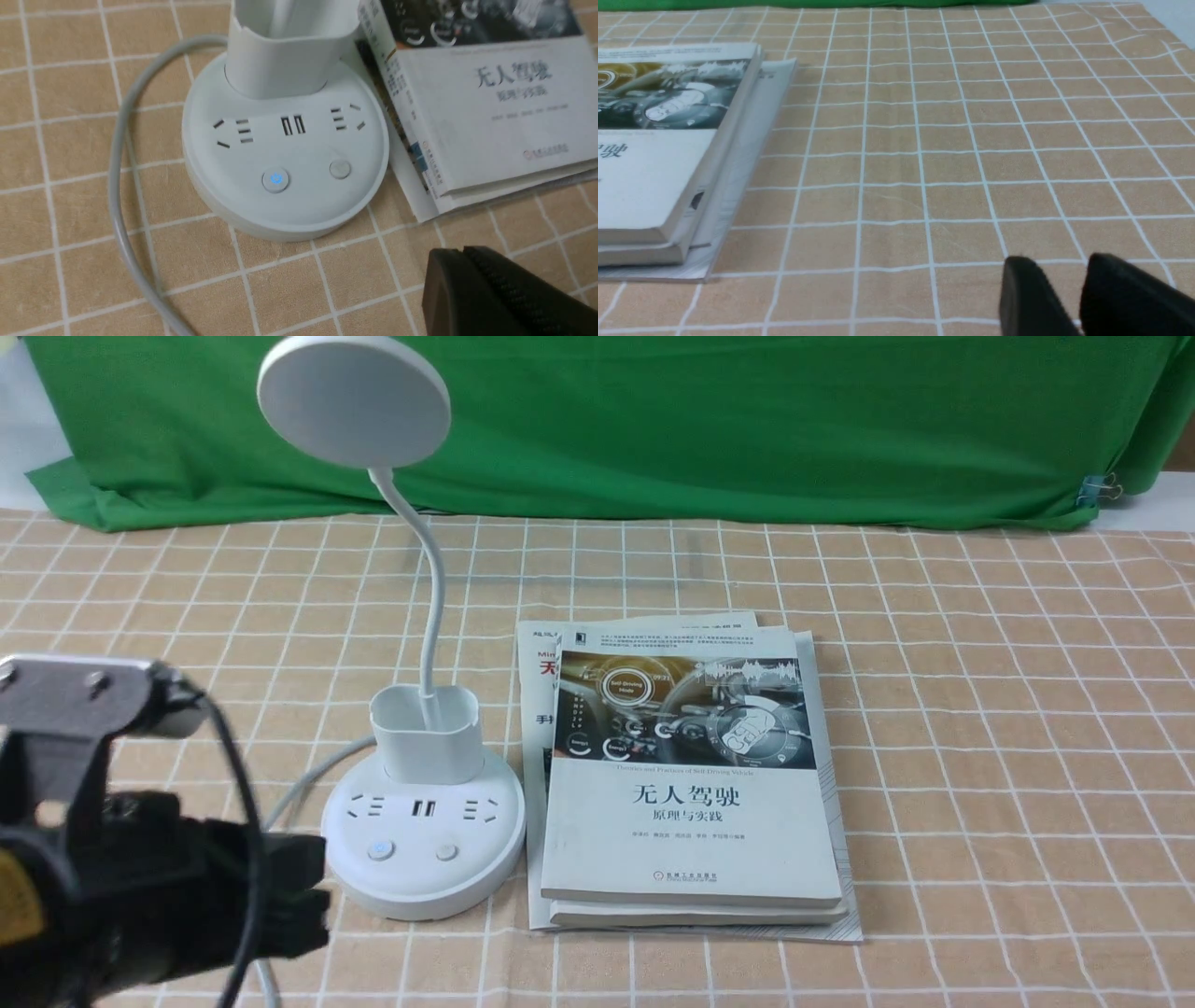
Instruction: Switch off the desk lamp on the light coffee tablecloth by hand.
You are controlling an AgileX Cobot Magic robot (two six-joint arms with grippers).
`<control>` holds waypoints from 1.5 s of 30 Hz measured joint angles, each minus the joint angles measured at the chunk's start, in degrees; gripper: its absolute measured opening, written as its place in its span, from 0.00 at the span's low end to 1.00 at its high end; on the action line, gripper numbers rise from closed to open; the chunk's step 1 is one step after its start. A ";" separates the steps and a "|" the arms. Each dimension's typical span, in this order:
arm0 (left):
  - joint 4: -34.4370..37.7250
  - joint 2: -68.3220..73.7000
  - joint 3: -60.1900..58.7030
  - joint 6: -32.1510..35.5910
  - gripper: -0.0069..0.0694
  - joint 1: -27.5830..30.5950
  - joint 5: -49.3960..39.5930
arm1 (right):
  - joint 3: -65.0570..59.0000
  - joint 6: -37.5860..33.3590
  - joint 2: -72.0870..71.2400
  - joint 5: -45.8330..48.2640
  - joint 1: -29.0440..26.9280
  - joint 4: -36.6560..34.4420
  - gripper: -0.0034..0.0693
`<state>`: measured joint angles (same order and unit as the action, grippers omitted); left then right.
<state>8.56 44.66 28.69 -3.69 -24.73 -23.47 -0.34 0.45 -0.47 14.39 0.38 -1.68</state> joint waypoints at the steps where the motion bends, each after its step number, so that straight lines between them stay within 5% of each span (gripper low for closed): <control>1: 0.00 -1.61 -0.92 -0.05 0.09 0.00 0.43 | 0.00 0.00 0.00 0.00 0.00 0.00 0.38; 9: -0.23 -16.36 -7.75 0.95 0.09 0.00 -0.37 | 0.00 0.00 0.00 0.00 0.00 0.00 0.38; 25: -2.50 -18.38 -9.22 1.83 0.09 0.00 1.62 | 0.00 0.00 0.00 0.00 0.00 0.00 0.38; 29: -2.75 -20.52 -10.36 6.42 0.09 0.66 3.89 | 0.00 0.00 0.00 0.00 0.00 0.00 0.38; 35: -1.79 -25.32 -18.86 10.49 0.09 10.43 16.59 | 0.00 0.00 0.00 0.00 0.00 0.00 0.38; 45: -1.08 -37.98 -28.99 7.05 0.09 23.80 13.85 | 0.00 0.00 0.00 0.00 0.00 0.00 0.38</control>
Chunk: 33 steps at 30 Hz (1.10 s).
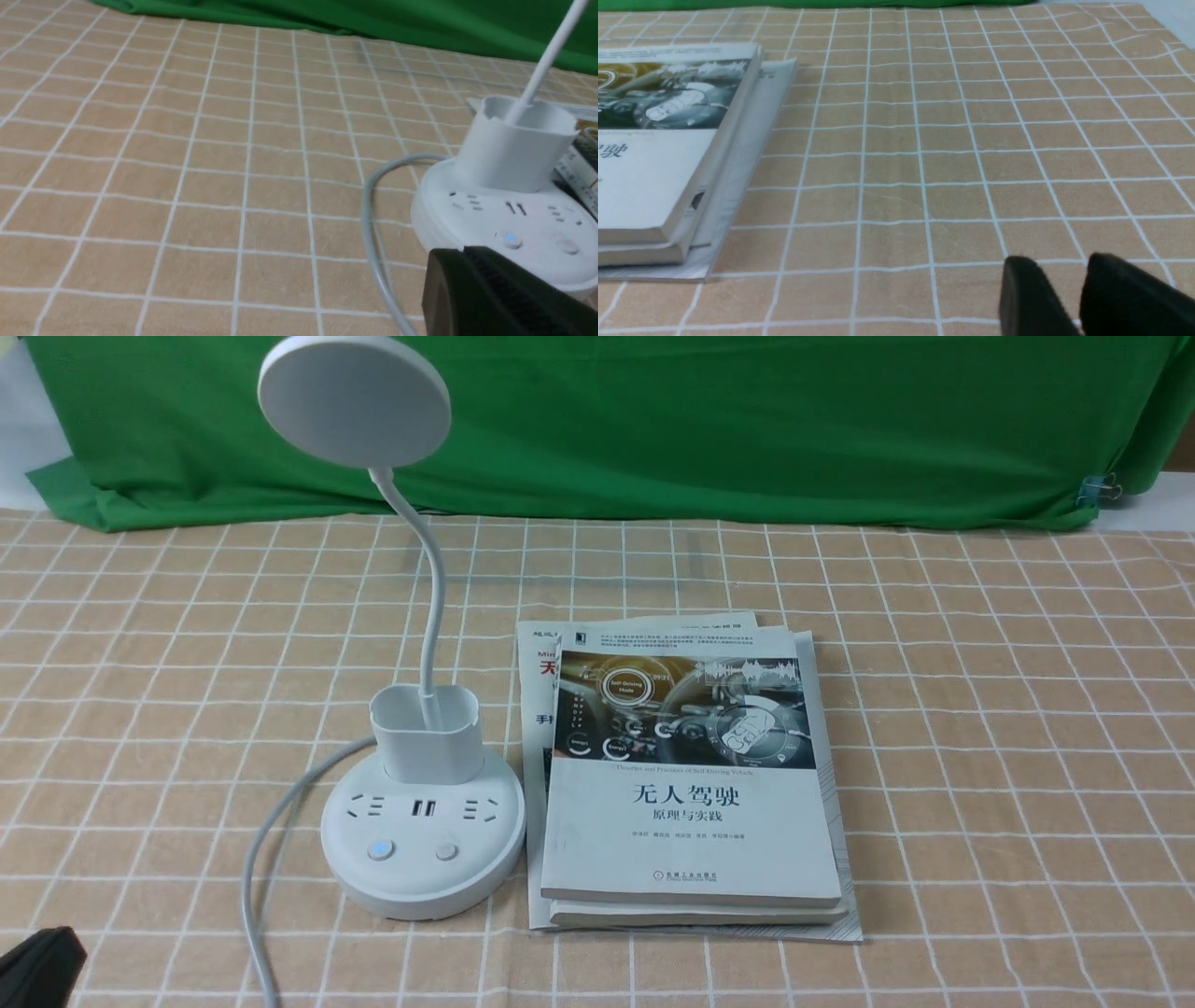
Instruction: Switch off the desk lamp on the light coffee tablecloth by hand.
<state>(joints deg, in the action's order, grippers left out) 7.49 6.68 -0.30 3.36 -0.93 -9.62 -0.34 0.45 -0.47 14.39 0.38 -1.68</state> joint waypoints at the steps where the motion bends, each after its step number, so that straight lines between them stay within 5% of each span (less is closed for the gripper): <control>1: 0.00 -1.23 -0.04 -0.13 0.09 0.17 -0.24 | 0.00 0.00 0.00 0.00 0.00 0.00 0.38; 9: 0.62 -6.64 -0.08 -1.15 0.09 0.15 -6.83 | 0.00 0.00 0.00 0.00 0.00 0.00 0.38; 33: 0.63 -6.70 -0.08 -1.21 0.09 0.15 -7.17 | 0.00 0.00 0.00 0.00 0.00 0.00 0.38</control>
